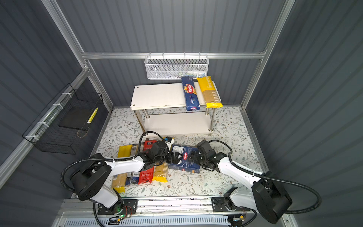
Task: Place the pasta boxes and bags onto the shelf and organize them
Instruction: 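Lift the wide blue box with both grippers toward the shelf, then carry the wide blue box with both grippers toward the lower shelf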
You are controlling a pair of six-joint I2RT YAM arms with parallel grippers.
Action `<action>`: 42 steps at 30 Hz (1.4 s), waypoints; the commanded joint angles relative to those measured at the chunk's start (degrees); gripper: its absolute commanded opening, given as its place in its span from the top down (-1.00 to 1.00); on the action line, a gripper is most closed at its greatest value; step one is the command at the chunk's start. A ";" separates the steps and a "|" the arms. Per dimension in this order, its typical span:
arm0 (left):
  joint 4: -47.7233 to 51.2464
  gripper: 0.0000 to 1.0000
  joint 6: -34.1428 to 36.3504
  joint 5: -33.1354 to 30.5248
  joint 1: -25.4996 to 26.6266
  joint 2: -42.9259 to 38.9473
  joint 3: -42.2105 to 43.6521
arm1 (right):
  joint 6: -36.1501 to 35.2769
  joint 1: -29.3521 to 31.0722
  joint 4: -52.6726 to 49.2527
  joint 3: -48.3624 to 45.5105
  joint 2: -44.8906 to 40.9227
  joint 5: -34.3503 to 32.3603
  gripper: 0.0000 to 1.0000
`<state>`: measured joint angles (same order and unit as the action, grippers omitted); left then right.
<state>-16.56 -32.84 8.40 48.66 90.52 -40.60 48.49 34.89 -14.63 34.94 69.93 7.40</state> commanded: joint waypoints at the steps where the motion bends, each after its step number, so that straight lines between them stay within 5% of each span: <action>1: -7.21 -0.95 -2.52 12.10 3.55 -4.65 -2.64 | 1.05 1.87 7.78 6.47 -1.48 7.67 -0.79; 7: 1.97 -0.97 -2.86 8.79 3.80 -10.83 -6.15 | 2.40 2.91 3.95 11.87 -1.96 8.67 -0.80; 42: 9.80 -1.00 -1.19 5.76 4.95 -23.62 -11.53 | -2.42 9.63 -1.41 30.28 1.32 6.03 -0.81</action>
<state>3.03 -35.97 1.23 49.19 68.93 -45.84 47.16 40.51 -31.40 59.55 71.29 2.81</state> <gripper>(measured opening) 0.997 0.904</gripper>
